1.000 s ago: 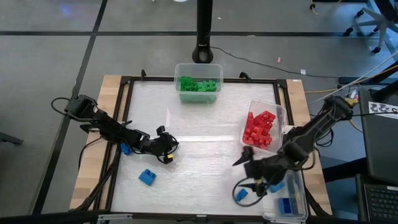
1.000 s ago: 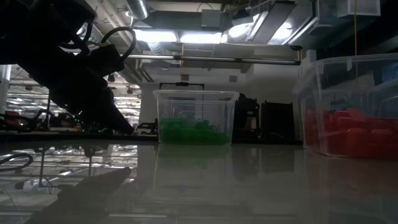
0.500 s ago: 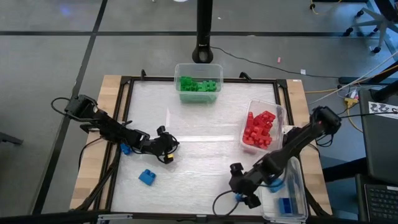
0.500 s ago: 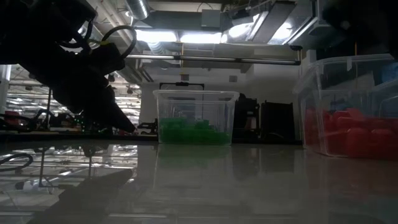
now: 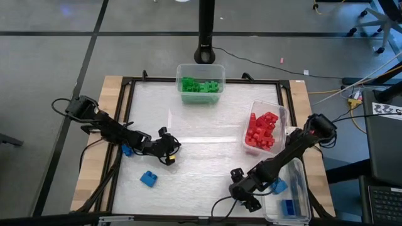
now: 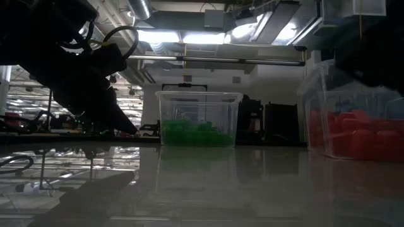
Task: Sort blocks
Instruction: Put the blue game piece into the bottom right transparent bin
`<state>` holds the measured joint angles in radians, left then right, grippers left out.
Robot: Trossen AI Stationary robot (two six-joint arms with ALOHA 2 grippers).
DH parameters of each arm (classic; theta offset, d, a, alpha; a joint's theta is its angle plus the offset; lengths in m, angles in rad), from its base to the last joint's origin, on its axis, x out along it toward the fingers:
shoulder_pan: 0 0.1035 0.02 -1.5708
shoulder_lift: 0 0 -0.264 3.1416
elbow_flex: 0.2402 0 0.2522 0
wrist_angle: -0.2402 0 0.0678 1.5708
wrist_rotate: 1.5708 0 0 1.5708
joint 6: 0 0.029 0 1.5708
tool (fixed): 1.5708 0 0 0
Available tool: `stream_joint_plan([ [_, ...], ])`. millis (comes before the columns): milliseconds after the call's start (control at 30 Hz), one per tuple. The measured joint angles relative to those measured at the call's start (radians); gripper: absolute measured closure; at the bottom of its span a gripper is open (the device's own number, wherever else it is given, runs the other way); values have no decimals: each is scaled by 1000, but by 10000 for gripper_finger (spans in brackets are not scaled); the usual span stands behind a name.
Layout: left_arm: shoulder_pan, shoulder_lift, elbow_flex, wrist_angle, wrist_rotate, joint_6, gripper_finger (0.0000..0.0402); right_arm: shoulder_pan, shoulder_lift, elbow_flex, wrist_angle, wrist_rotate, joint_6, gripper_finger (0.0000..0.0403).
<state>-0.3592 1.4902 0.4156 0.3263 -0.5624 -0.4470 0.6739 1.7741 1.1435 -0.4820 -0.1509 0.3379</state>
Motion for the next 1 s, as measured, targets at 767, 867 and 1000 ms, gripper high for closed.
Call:
stream_joint_plan([
  [767,0,0,0,0,-8,17,400,16,119,5,-73,56,-160,34],
  [867,0,0,0,0,-8,17,400,16,120,4,-85,85,-175,61],
  [1000,0,0,0,0,-8,17,400,14,121,2,-94,118,-224,130],
])
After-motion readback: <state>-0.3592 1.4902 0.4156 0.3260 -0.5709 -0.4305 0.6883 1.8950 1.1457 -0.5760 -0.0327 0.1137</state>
